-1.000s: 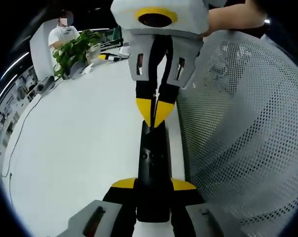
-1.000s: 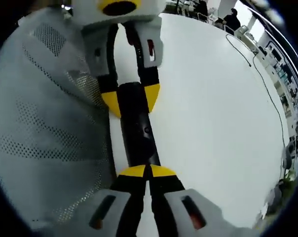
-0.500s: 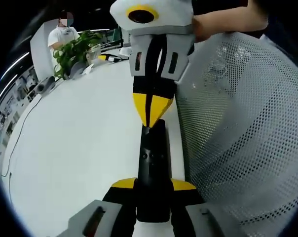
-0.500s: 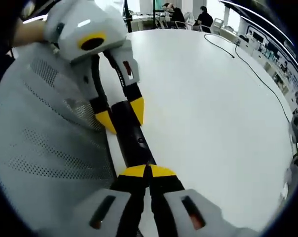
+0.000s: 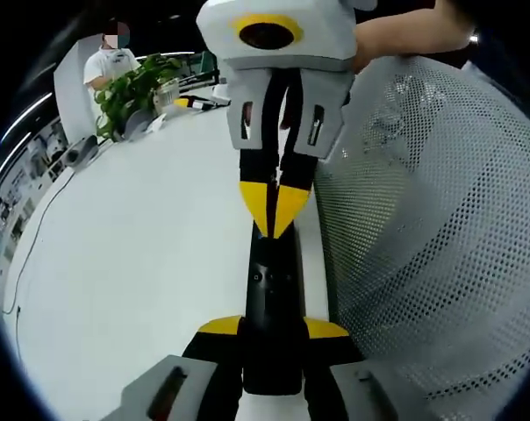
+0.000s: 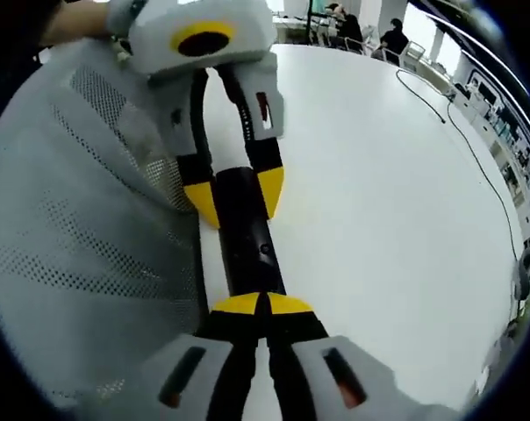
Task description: Press the specified remote control buttons in sequence, fully releasing each button before pressing the next.
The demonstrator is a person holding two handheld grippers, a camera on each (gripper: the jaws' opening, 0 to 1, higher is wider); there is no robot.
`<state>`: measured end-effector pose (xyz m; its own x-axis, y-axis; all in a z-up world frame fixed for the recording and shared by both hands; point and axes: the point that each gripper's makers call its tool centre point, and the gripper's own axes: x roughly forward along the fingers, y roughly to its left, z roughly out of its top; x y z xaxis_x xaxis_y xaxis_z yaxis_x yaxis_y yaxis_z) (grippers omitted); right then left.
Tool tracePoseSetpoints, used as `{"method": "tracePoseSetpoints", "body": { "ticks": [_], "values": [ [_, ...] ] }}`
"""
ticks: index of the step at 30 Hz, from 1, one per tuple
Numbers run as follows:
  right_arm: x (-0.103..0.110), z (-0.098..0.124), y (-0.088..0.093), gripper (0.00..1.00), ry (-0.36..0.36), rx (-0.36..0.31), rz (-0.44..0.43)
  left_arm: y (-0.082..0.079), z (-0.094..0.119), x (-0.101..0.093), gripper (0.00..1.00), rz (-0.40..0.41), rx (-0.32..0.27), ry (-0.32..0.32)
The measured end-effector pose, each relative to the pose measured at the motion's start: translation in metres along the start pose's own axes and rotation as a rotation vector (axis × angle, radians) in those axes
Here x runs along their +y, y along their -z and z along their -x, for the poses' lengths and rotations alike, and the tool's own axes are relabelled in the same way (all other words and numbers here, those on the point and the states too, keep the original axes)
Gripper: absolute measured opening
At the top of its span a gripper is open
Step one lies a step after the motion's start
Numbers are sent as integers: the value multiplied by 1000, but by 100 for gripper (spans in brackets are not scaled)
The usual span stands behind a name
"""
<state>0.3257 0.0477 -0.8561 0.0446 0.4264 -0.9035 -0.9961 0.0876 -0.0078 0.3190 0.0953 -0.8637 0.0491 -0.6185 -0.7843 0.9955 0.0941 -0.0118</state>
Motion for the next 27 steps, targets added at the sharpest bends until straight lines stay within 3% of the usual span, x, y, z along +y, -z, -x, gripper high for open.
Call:
{"method": "tracePoseSetpoints", "body": {
  "ticks": [4,9,11,14,17,21,23,27],
  "values": [
    [-1,0,0,0,-8,7,23,0,0,0,24,0,0,1],
    [-2,0,0,0,-23,-24,-25,0,0,0,24,1,1,1],
    [-1,0,-2,1,-31,-69,-100,0,0,0,24,2,0,0],
    [-2,4,-5,12,-33,-122,-137,0,0,0,24,3,-1,-1],
    [-1,4,-3,6,-29,-96,-92,0,0,0,24,2,-1,0],
    [3,-2,-4,9,-44,-74,-83,0,0,0,24,2,-4,0],
    [2,-1,-5,10,-34,-65,-6,0,0,0,24,2,-4,0],
    [2,-2,-4,10,-36,-39,-35,0,0,0,24,1,-4,1]
  ]
}}
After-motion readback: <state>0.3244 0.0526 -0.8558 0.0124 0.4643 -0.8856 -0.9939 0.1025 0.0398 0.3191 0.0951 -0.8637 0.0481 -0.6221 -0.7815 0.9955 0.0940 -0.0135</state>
